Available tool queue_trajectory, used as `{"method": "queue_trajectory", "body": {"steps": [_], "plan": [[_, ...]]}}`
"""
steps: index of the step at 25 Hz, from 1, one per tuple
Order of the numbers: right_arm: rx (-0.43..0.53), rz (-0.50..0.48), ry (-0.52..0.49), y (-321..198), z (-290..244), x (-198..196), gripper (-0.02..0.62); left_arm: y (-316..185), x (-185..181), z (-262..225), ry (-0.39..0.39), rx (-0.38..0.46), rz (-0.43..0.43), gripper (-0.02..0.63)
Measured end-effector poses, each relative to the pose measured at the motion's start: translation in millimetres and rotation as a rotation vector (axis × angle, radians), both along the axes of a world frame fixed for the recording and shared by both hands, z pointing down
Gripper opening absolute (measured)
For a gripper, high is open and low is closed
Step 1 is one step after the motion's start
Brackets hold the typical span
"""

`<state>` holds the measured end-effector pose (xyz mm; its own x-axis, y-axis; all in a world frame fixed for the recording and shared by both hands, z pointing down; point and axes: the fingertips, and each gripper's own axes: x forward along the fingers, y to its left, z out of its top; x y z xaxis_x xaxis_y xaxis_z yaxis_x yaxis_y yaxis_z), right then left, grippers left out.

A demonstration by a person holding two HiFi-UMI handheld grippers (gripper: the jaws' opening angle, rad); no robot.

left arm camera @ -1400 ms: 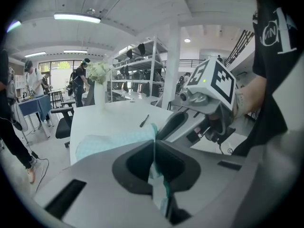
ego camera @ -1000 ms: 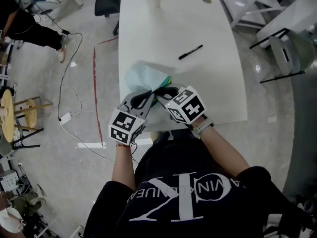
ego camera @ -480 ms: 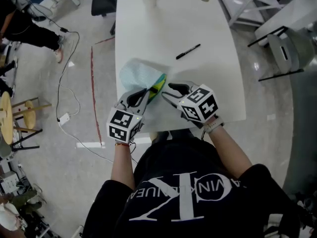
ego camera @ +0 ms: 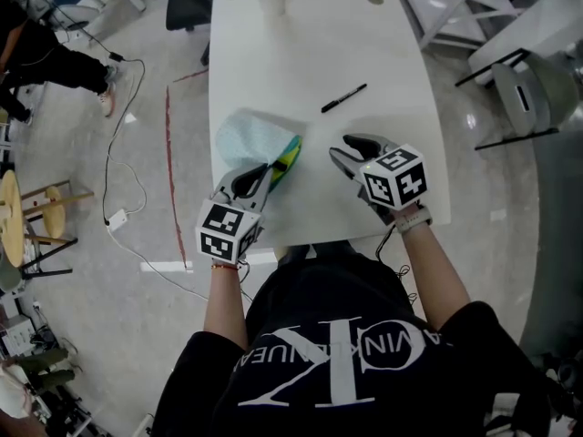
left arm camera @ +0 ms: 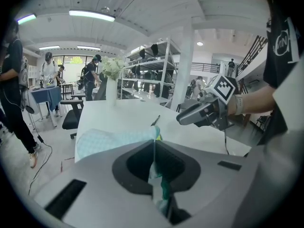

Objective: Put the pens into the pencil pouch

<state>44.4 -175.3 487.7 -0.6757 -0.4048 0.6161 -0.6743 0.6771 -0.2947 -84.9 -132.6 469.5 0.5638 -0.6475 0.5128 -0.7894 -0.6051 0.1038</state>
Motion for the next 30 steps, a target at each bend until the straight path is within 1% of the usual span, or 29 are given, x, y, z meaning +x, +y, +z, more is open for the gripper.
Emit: {"method": "queue_trajectory", "body": {"steps": [3, 6, 8, 14, 18, 22, 24, 26, 28, 29, 30], "plan": [[-0.018, 0.103, 0.017, -18, 9, 11, 0.175, 0, 0, 3, -0.002, -0.002, -0.008, 0.012], [-0.064, 0.238, -0.013, -41, 20, 16, 0.175, -1, 0, 5, -0.003, -0.01, -0.017, 0.012], [-0.075, 0.31, -0.032, -59, 22, 15, 0.186, -3, 1, 5, -0.002, -0.013, -0.026, 0.012], [-0.069, 0.411, 0.001, -98, 32, 9, 0.215, -1, -1, 2, 0.03, -0.02, -0.053, 0.012], [-0.104, 0.494, 0.035, -115, 49, 11, 0.219, 2, -5, 3, 0.034, -0.025, -0.066, 0.012], [-0.126, 0.606, 0.063, -123, 61, 18, 0.221, 7, -8, 7, 0.033, -0.036, -0.07, 0.012], [-0.127, 0.626, 0.08, -126, 65, 18, 0.226, 9, -6, 8, 0.035, -0.036, -0.072, 0.012], [-0.118, 0.622, 0.109, -127, 66, 18, 0.227, 9, -5, 8, 0.038, -0.035, -0.075, 0.012], [-0.095, 0.593, 0.132, -127, 65, 15, 0.225, 9, -6, 8, 0.041, -0.035, -0.078, 0.012], [-0.083, 0.57, 0.14, -127, 65, 13, 0.217, 9, -7, 8, 0.041, -0.036, -0.078, 0.012], [-0.074, 0.546, 0.145, -126, 64, 11, 0.196, 9, -8, 8, 0.041, -0.037, -0.077, 0.012]]}}
